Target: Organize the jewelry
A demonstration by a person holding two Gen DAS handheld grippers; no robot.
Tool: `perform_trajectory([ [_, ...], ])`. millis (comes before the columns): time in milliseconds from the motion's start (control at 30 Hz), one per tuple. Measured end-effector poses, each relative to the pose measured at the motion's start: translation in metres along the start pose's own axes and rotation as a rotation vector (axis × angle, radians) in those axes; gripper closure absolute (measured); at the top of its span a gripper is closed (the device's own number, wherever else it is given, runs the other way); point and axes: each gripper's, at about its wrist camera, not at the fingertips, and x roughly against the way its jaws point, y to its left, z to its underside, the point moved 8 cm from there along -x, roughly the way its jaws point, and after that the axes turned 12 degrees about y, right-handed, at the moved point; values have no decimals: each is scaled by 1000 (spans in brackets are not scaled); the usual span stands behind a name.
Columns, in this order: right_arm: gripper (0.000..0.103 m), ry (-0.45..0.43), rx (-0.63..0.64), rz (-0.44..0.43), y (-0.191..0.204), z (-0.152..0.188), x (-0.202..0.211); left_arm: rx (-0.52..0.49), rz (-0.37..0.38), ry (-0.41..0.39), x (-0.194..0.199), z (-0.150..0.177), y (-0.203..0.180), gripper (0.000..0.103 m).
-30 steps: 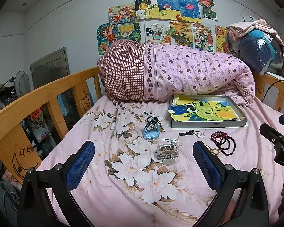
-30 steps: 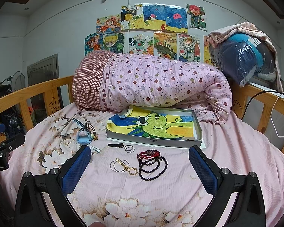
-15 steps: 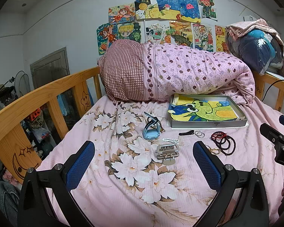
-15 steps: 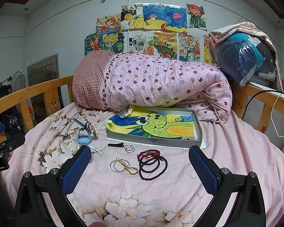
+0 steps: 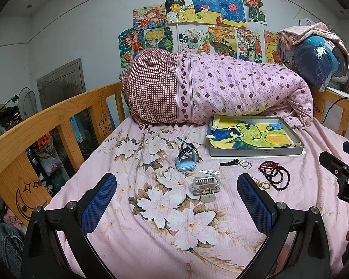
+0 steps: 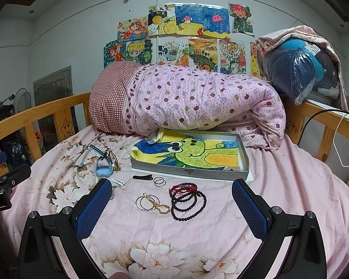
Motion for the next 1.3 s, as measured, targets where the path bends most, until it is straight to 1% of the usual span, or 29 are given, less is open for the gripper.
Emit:
perform_trajectory([
  [567,0,3,-2,-1,-2,-2,-1,-1,-1,1,0,0,0,1],
  [800,0,14,-6,-5,-1,0,-3,-2,4,14,-2,2,1,1],
  [967,0,48,-20,1,0,5,-8,9,17,66,-12,6,-1,1],
  [1100,0,107,-32,-31,-3,19,-25,21,23,156,-28,10,4,1],
  [1167,0,148,-25,-46,-4,25,-34,33,55,234,-42,12,8,1],
  [1233,0,183,-10,-65,-3,30,-42,36,87,291,-52,11,9,1],
  [1300,0,224,16,-92,0,36,-50,29,111,329,-61,7,10,1],
])
